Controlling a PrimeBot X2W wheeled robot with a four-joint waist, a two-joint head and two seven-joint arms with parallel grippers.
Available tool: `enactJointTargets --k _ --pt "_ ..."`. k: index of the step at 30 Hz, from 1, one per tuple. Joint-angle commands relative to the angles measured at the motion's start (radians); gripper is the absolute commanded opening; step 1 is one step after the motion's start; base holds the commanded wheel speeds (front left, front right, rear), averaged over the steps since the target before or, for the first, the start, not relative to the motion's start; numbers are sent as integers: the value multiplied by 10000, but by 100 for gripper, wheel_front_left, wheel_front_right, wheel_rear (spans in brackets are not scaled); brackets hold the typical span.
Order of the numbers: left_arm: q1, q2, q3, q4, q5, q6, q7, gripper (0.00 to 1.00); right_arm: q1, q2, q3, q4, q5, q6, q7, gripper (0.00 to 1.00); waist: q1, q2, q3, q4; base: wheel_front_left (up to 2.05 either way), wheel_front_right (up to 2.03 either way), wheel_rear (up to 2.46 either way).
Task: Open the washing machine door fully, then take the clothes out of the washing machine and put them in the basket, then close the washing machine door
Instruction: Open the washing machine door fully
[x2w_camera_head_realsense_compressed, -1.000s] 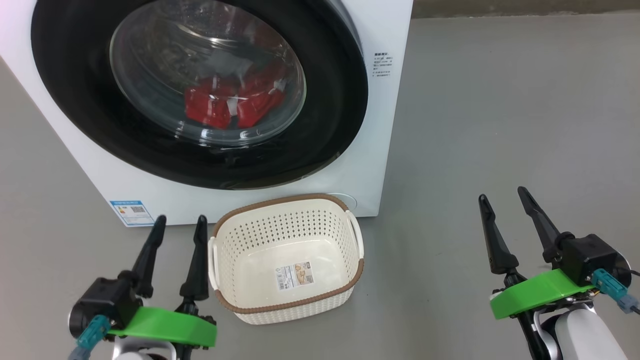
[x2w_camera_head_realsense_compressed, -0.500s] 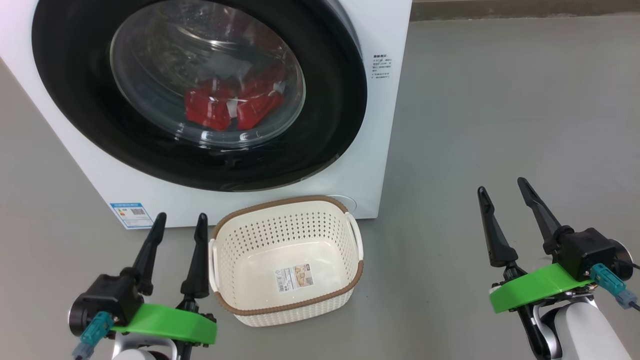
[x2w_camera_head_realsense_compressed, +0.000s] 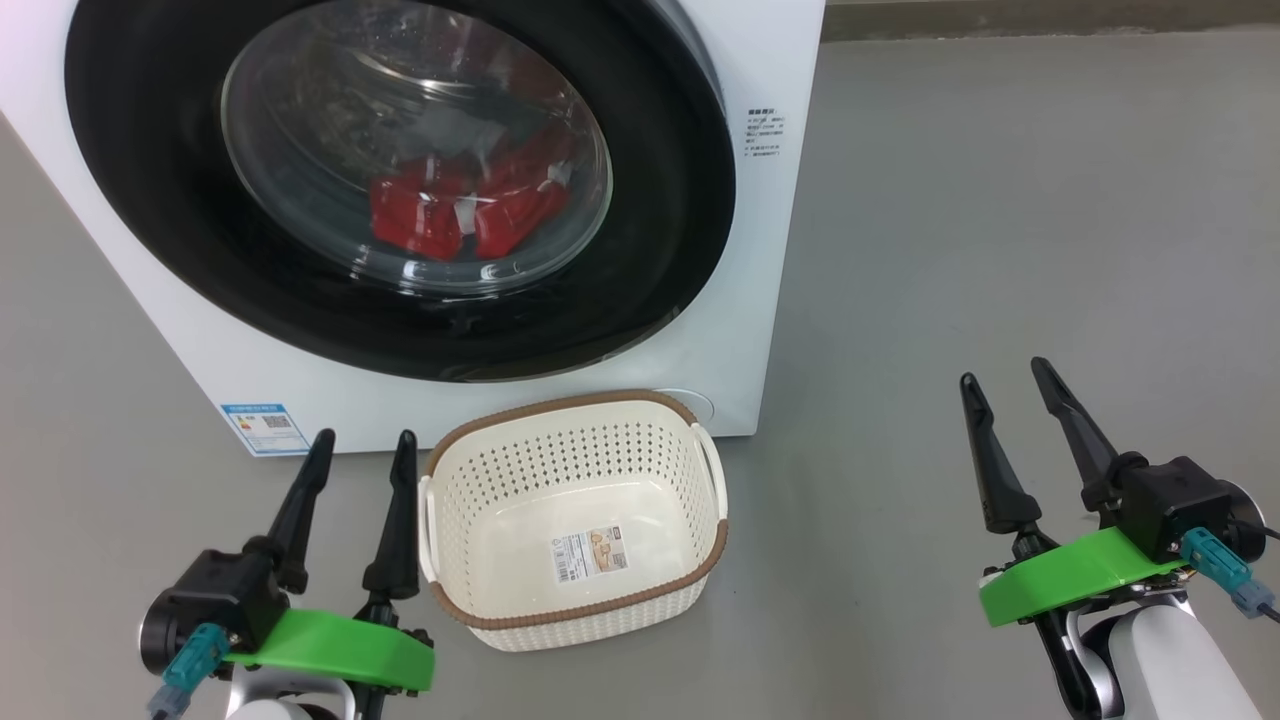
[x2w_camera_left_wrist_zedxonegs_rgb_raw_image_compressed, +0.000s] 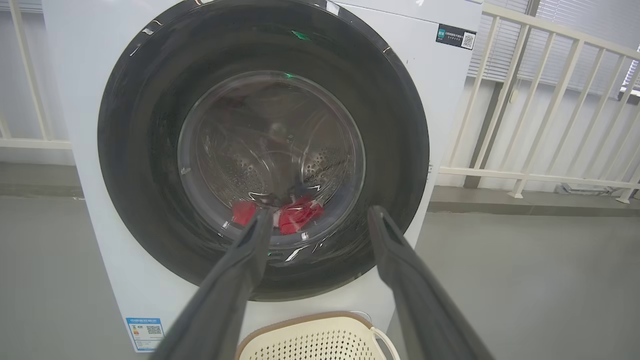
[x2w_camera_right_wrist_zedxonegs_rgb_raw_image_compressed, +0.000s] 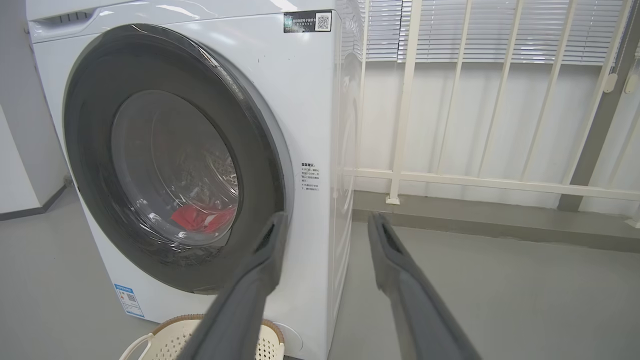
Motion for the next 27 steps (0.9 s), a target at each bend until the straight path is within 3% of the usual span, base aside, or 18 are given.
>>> enactJointTargets --k 1,2,12,19,27 --pt "-380 181 264 -215 132 -35 -118 100 -349 -56 242 -217 12 -9 -63 22 -1 0 26 8 0 0 0" --pt "-388 181 266 -249 135 -35 -118 100 -364 -54 249 -221 21 -9 -63 0 -1 0 50 13 0 0 0" --pt "-570 181 146 -641 208 -34 -118 100 -905 -67 549 -287 974 -9 -63 0 -1 0 779 111 0 0 0" --pt "-843 181 -55 -796 355 -72 -118 100 -1994 -21 464 -221 3828 -9 -63 0 -1 0 1525 247 0 0 0" --pt "-1234 181 -553 -1315 334 6 -118 100 -3490 -775 896 721 6948 -9 -60 0 -1 0 2248 575 0 0 0"
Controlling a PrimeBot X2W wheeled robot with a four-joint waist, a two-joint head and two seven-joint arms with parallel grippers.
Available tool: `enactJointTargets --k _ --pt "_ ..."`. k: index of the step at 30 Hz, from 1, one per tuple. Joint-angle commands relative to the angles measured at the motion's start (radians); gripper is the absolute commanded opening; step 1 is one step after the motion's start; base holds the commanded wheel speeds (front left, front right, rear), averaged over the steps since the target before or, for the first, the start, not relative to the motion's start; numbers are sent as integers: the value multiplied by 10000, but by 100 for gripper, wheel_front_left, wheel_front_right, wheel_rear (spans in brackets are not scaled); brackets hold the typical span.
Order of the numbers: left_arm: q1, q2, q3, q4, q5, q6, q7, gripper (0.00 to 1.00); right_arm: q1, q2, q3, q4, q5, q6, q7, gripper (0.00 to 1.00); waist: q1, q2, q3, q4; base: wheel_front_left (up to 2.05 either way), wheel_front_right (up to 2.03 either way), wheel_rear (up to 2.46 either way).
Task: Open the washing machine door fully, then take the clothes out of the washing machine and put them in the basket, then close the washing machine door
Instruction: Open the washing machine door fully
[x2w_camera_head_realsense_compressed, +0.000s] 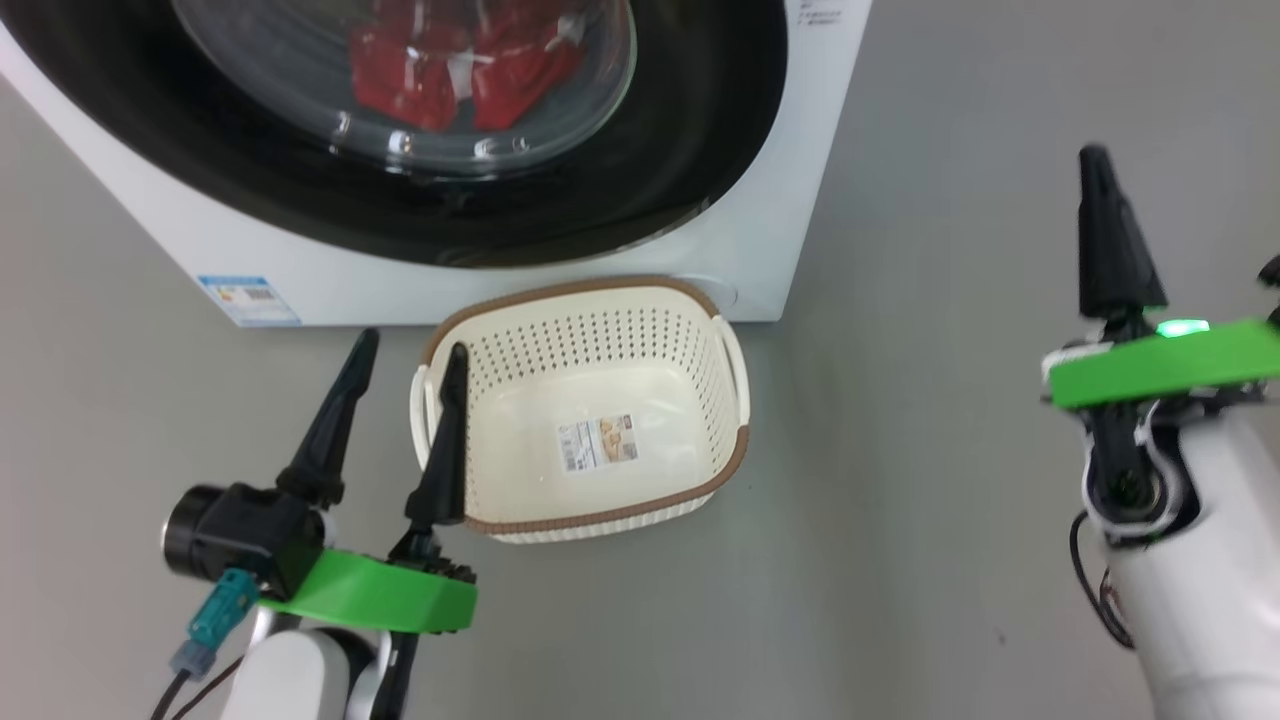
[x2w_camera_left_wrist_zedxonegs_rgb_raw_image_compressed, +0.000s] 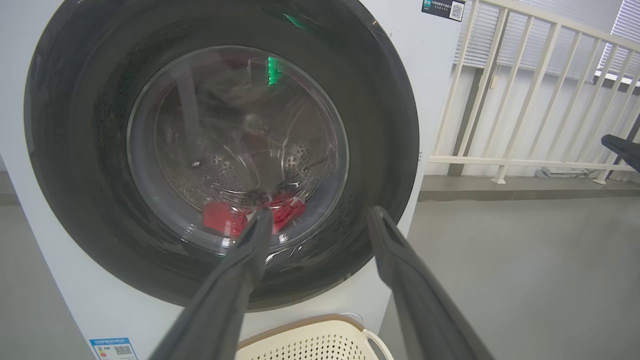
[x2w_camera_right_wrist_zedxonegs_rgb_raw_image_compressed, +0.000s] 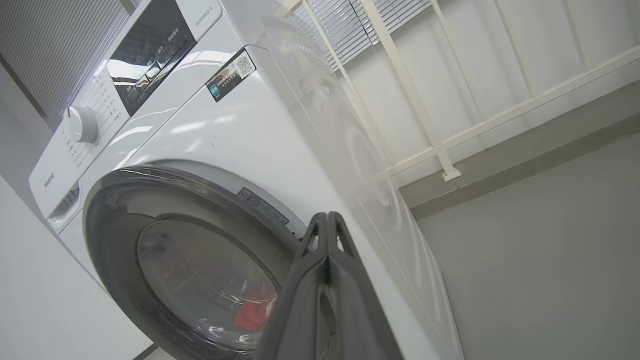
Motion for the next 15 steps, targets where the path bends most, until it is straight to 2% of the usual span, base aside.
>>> enactJointTargets --k 1,7,8,15 --pt "-299 175 167 -397 -8 35 -78 100 -502 -152 427 -93 688 -7 -36 0 0 -1 375 268 0 0 0" --pt "-493 175 -161 -753 35 140 -78 100 -1656 -904 944 58 3346 -7 488 0 0 -1 961 567 0 0 0" --pt "-493 175 -161 -753 35 140 -78 100 -1656 -904 944 58 3346 -7 488 0 0 -1 961 567 0 0 0" --pt "-694 175 -341 -985 -87 298 -78 100 -2832 -1595 1223 3 5782 -7 1987 0 0 -1 1684 782 0 0 0"
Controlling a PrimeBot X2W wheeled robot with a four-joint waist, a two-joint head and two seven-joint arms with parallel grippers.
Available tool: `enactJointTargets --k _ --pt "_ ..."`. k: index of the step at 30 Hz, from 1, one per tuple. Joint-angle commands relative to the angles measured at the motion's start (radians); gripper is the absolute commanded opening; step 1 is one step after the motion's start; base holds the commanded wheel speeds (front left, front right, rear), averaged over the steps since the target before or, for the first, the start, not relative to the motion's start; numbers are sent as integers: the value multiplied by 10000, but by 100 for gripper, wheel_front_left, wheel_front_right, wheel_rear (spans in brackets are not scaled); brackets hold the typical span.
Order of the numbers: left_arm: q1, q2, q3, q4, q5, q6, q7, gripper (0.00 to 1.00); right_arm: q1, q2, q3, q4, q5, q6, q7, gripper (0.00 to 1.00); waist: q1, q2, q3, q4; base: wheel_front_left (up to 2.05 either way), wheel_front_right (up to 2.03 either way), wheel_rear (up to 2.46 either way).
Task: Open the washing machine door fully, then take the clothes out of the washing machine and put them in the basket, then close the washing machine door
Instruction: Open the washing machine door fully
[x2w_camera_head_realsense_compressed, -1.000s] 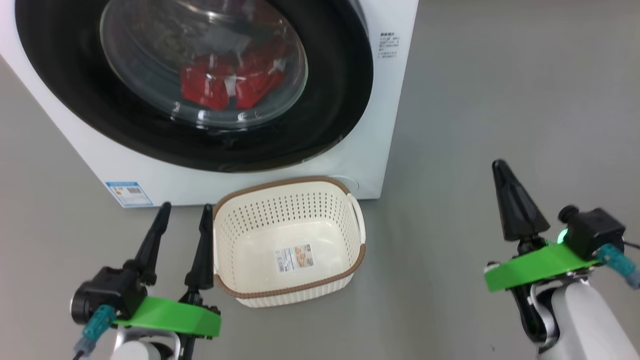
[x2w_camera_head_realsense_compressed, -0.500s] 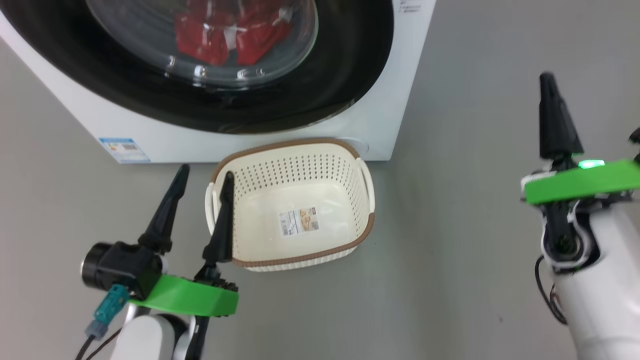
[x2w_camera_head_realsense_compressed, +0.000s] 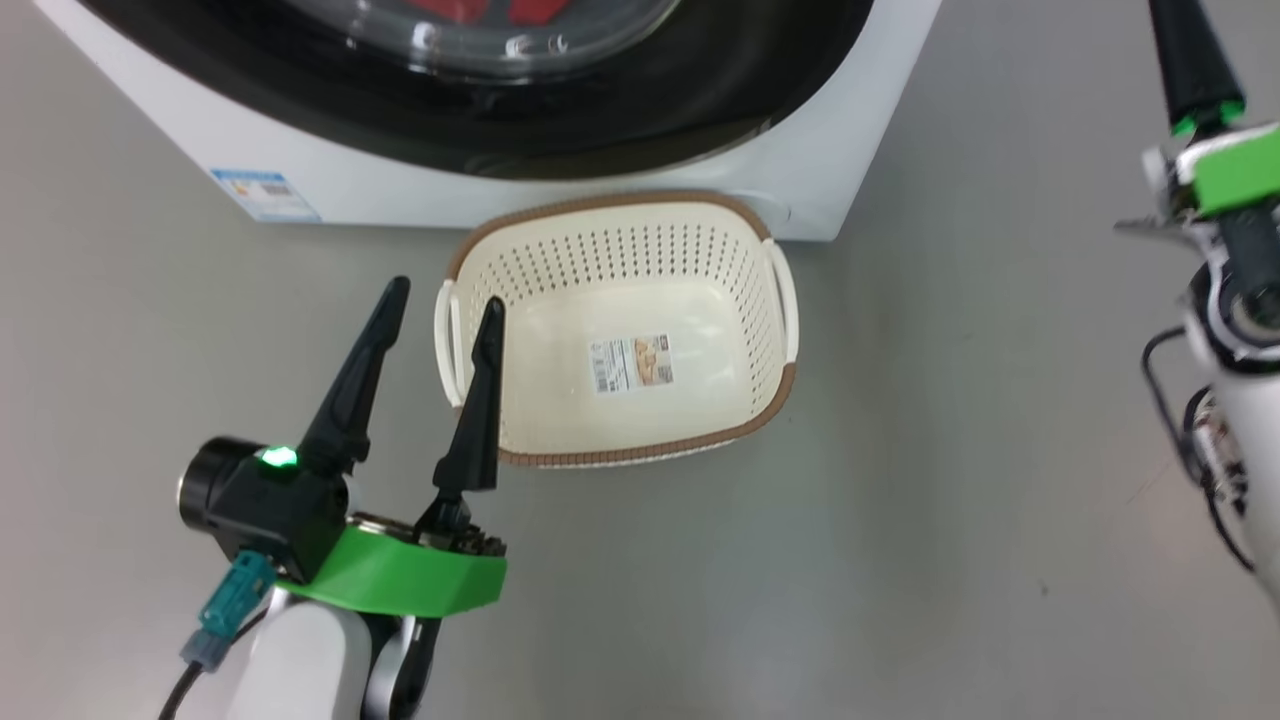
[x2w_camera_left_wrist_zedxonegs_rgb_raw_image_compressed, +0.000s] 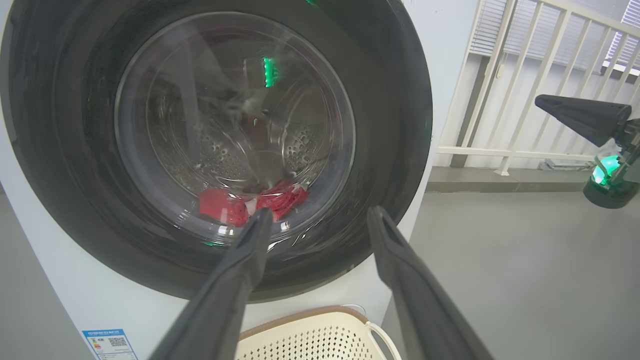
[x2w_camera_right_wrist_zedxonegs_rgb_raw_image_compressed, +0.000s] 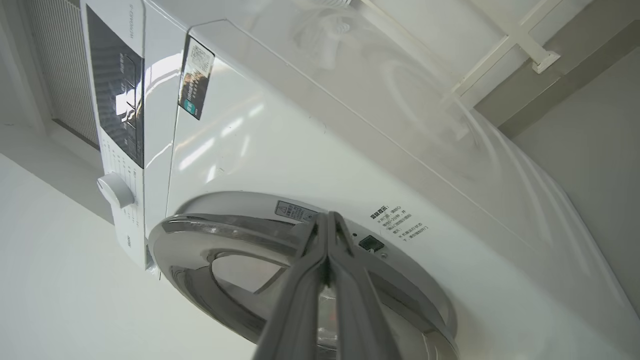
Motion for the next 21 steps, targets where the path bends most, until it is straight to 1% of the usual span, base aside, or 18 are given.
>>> enactJointTargets --k 1,4,7,12,16,21 --pt "-226 175 251 -305 -80 98 -76 100 -184 -47 161 -220 206 -7 137 0 0 -1 387 193 0 0 0" --pt "-380 175 196 -388 -103 149 -76 100 -662 -145 90 -139 1033 -7 915 0 0 -1 718 266 0 0 0" --pt "-525 175 110 -480 -102 189 -76 100 -1099 -256 -2 -111 1489 -7 1520 0 0 -1 1033 360 0 0 0" --pt "-715 175 25 -576 -33 239 -76 100 -1710 -248 -234 161 2312 -7 2754 0 -1 -1 1482 516 0 0 0" --pt "-811 175 -63 -646 23 266 -76 100 -2177 -330 -271 404 2391 -7 3502 0 -1 -1 1798 642 0 0 0" --pt "-885 175 -163 -671 41 315 -76 100 -2629 -303 -446 414 2563 -7 4230 0 -1 -1 2129 818 0 0 0"
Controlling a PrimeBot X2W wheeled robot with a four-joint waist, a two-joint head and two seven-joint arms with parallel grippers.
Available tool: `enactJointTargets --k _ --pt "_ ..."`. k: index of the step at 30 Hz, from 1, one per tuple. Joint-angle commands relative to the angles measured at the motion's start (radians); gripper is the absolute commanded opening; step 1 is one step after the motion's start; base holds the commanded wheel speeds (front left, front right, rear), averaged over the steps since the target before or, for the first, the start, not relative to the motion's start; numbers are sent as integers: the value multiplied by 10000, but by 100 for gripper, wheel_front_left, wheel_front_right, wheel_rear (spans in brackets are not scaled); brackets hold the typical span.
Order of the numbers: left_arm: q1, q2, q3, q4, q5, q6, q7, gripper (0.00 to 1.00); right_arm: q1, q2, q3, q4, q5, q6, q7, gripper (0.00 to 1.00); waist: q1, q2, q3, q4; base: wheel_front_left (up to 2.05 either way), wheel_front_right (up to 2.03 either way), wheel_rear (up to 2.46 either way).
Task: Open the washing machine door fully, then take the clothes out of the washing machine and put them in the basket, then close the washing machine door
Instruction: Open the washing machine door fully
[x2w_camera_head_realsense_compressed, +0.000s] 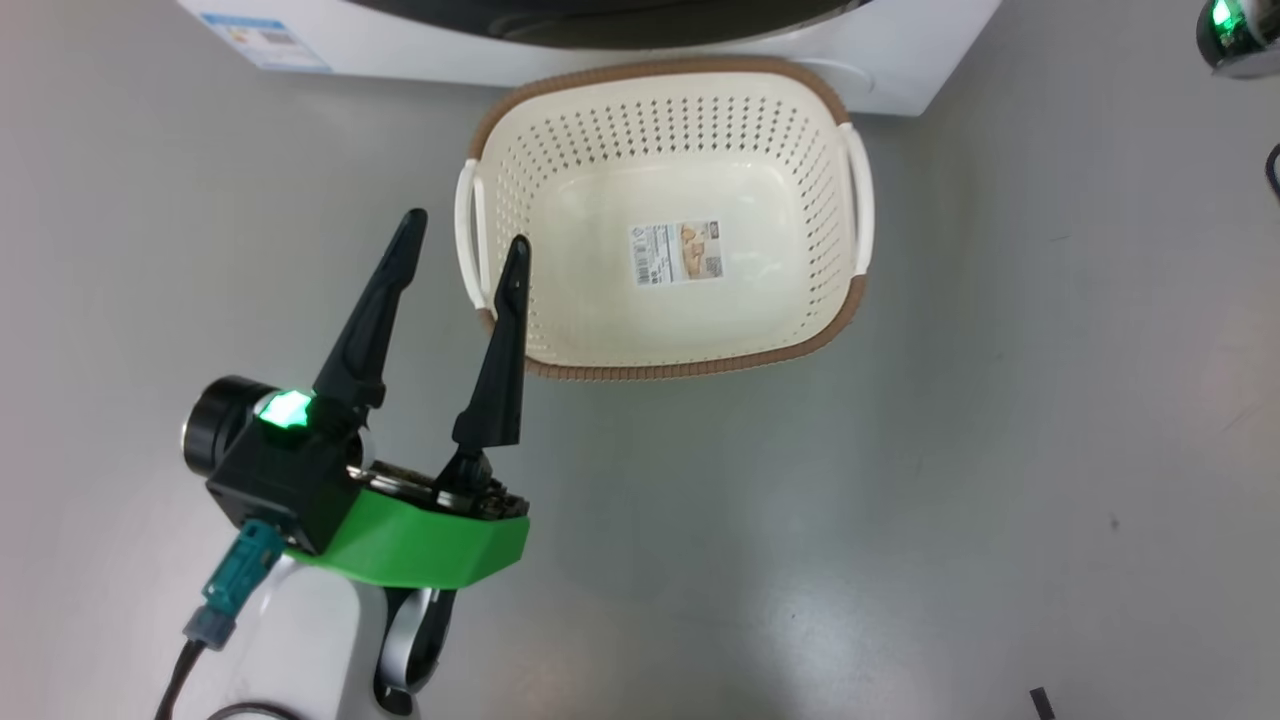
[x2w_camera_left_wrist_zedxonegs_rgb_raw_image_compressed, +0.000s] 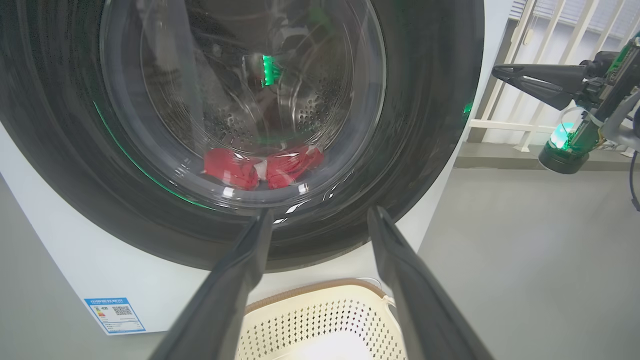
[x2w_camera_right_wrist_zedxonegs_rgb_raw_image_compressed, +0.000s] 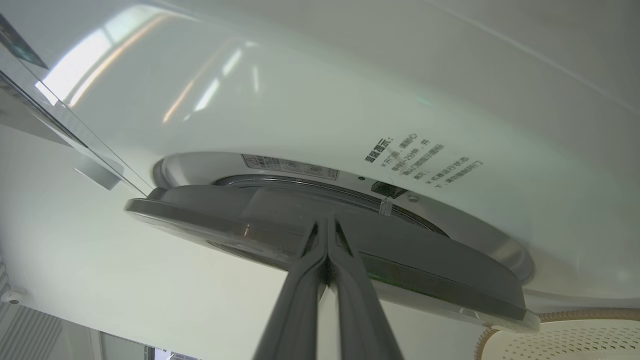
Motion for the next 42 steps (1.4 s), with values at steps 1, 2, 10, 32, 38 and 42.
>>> enactJointTargets --k 1,2,10,32,38,42 --pt "-92 181 216 -280 32 98 -74 100 -196 26 -61 -251 108 -6 238 0 0 0 283 225 0 0 0" --pt "-113 181 183 -290 13 110 -74 100 -273 8 -109 -257 120 -6 362 0 0 0 339 271 0 0 0" --pt "-232 181 -50 -289 -101 230 -74 100 -737 -75 -341 -187 -133 -6 885 0 0 0 581 560 0 0 0" --pt "-389 181 -188 -372 -111 422 -74 100 -1802 -225 -167 238 -703 -6 2207 0 0 0 1132 919 0 0 0" --pt "-450 181 2 -328 -91 479 -74 100 -1675 -159 -44 -28 -772 -6 2540 0 0 0 1073 817 0 0 0" --pt "-470 181 90 -265 -68 473 -74 100 -1378 -192 -64 -193 -696 -6 2873 0 0 0 879 760 0 0 0"
